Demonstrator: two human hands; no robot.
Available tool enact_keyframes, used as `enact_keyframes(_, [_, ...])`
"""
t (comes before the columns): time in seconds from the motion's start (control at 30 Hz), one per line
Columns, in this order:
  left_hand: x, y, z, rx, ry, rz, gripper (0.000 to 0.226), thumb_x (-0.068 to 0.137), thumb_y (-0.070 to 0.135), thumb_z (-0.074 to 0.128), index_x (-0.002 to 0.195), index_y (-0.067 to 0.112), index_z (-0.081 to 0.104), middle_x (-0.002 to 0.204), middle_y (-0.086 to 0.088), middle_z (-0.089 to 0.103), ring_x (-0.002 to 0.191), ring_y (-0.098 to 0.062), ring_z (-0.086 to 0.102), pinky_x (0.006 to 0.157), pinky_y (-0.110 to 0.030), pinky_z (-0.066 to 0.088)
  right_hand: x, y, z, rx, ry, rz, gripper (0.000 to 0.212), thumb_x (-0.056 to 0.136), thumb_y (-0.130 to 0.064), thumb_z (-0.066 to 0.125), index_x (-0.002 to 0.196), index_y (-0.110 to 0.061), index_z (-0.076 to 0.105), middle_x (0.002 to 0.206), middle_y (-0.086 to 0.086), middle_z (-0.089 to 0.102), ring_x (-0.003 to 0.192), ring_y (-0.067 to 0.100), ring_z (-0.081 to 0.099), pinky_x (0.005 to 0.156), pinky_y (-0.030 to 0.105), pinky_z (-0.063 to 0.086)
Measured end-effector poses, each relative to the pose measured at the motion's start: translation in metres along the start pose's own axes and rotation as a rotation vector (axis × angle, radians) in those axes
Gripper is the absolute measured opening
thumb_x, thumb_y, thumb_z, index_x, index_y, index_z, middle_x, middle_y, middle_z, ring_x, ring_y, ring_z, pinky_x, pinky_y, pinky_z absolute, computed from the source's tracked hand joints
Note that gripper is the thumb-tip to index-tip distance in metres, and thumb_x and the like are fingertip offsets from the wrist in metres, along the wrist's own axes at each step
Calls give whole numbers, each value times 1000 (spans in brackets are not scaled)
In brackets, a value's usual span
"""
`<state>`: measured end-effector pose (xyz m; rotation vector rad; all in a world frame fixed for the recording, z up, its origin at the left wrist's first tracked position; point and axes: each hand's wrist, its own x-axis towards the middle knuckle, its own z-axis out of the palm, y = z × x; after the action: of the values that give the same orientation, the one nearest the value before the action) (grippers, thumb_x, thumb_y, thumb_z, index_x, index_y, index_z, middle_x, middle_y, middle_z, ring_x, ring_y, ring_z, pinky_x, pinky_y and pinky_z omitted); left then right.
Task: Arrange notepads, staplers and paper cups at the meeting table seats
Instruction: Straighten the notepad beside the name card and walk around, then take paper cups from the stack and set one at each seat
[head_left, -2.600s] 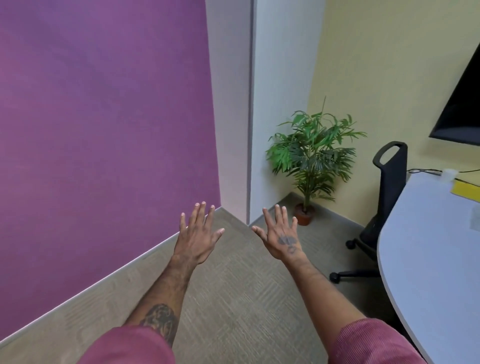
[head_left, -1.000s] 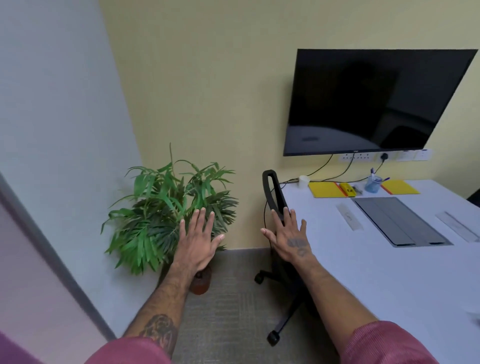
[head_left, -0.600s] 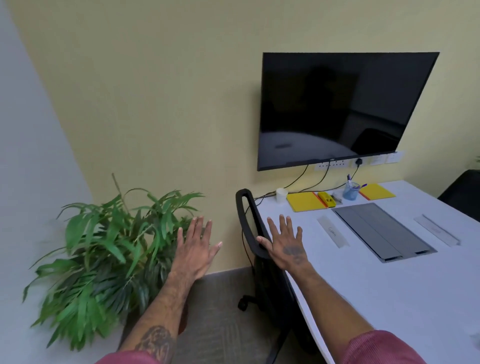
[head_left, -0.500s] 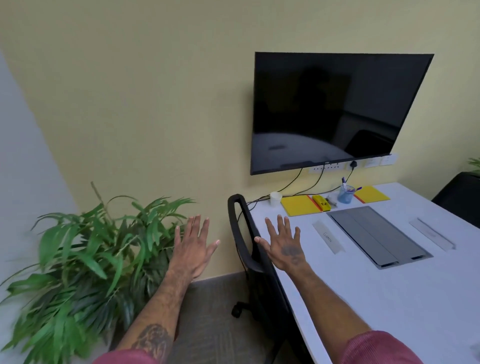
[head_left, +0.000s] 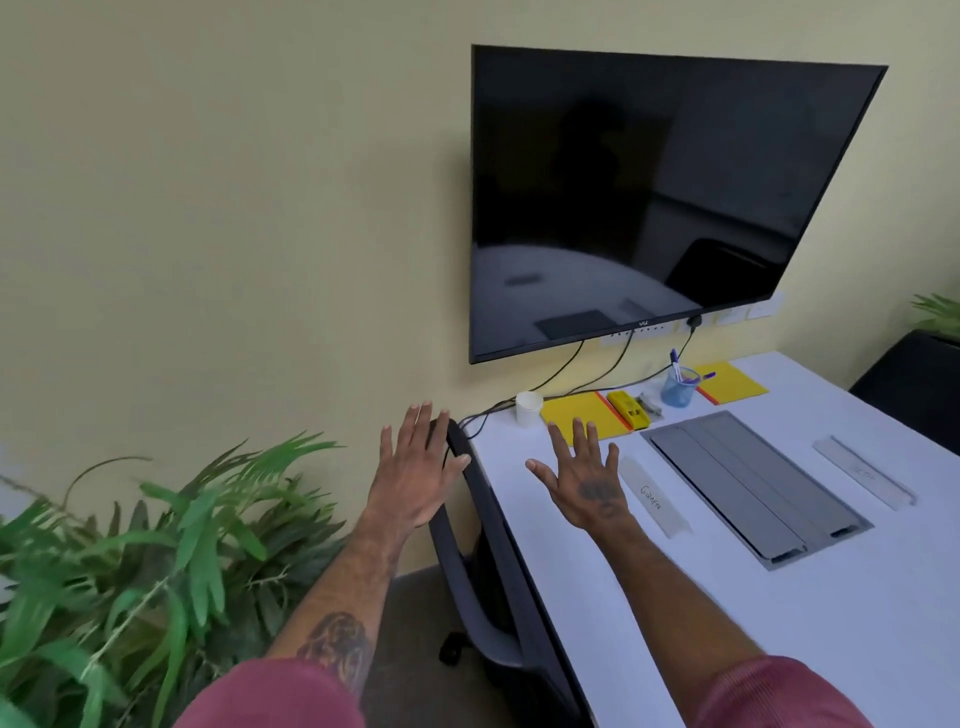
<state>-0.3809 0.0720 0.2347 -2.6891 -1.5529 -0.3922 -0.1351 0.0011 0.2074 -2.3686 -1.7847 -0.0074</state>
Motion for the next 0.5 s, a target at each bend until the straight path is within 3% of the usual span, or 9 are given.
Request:
enact_keyframes(0.13, [66, -3, 29, -50, -44, 101, 74, 99, 62, 14, 158, 21, -3, 166, -4, -9, 152, -19, -14, 122, -49, -2, 47, 6, 21, -7, -8, 70, 86, 85, -75, 1, 157, -28, 1, 165, 13, -5, 151, 31, -10, 118, 59, 3])
enact_keyframes(0.5, [236, -18, 114, -95, -214, 435, 76, 100, 60, 27, 158, 17, 3, 166, -5, 5, 152, -21, 5, 121, -44, 20, 158, 12, 88, 62, -58, 283, 89, 82, -80, -5, 157, -32, 1, 165, 10, -7, 151, 30, -11, 118, 58, -1])
